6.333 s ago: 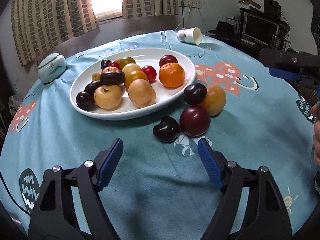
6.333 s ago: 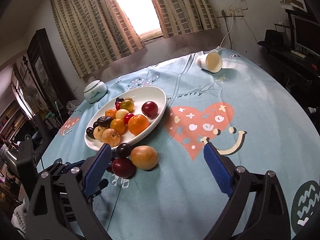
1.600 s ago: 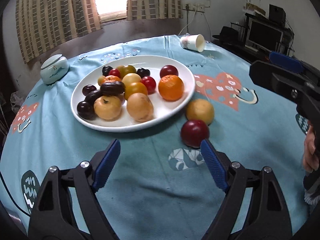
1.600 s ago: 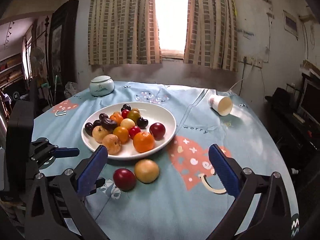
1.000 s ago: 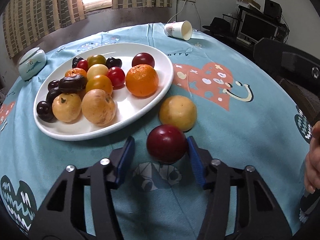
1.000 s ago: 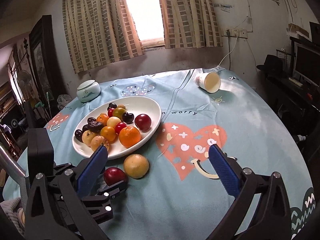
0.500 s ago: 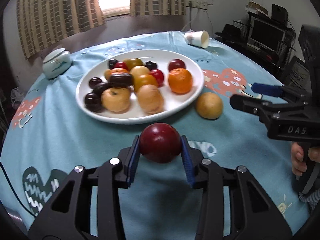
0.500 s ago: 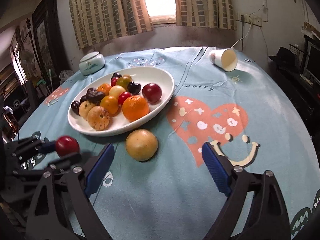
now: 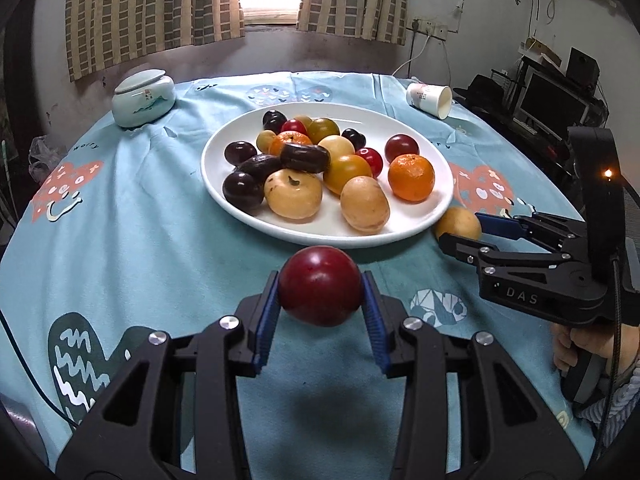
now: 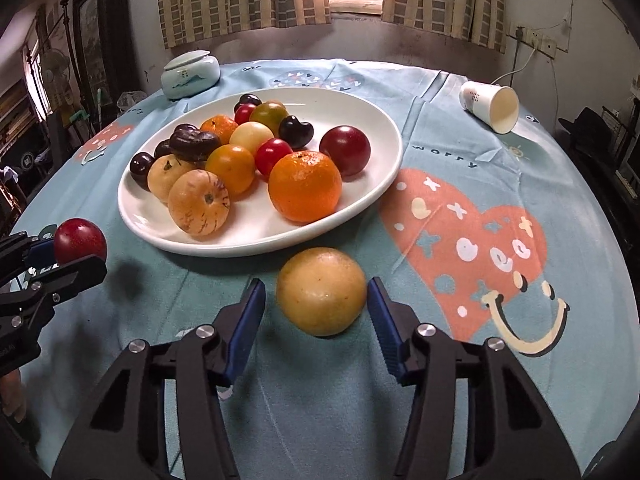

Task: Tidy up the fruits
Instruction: 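Grasp the red apple with the left tool while the right tool grasps the tan grapefruit, then lower the apple and grapefruit onto the white plate and open both tools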

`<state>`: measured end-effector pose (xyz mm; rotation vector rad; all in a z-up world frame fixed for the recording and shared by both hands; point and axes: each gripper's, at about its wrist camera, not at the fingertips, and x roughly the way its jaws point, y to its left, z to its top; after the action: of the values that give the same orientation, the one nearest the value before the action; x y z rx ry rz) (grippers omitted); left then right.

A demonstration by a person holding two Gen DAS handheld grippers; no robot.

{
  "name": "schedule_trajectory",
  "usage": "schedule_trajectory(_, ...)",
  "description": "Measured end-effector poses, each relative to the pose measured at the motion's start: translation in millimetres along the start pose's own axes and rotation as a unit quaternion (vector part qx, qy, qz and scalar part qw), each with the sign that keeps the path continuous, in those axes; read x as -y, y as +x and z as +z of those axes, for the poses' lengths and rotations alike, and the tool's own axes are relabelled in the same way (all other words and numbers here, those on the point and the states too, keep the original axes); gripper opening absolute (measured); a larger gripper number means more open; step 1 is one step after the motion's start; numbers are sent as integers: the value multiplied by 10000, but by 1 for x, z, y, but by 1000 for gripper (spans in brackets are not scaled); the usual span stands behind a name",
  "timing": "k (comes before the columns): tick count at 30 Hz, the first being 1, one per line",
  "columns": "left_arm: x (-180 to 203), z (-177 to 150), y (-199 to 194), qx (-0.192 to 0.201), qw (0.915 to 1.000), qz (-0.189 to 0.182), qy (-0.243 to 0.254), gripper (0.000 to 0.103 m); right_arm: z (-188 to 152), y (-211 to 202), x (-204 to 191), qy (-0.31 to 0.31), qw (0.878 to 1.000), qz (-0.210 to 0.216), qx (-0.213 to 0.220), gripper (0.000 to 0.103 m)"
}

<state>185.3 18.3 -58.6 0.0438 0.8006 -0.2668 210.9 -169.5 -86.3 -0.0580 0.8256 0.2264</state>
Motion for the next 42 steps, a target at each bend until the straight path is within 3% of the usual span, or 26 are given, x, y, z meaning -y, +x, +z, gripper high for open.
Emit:
schedule_trajectory(2,0,0,2,-23,10000,7,-9,40,0,0,4,95,10000,19,9,46)
schedule_trajectory(7,1,-2,10,-151,9999,-12,21,40,-3,-4,8,174,9998,115,30,45)
schedule_trajectory(11,-3,0,-3,82,9999,43,-77,40,-9,-24,8,231,9993,184,244,45)
schedule_trajectory(17,-13,33,-40,612,9973,415,-44,40,1,-112,18,469,9873,52,1519,45)
schedule_trajectory(23,-17,94,-54,1042,9925,639,-66,40,67,-163,12,230,9730,7,2298,45)
schedule_trajectory(26,-18,114,-36,1035,9923,655,-168,40,92,-145,4,202,9722,163,2327,45)
schedule_trajectory(30,-23,130,5,853,9939,630,-304,40,110,-84,-5,226,9800,370,1942,45)
schedule_trajectory(34,-33,133,44,576,9958,547,-448,40,114,-24,-3,164,9900,293,1370,45)
schedule_trajectory(42,-40,126,86,172,9978,437,-473,40,106,29,-3,0,9963,166,840,45)
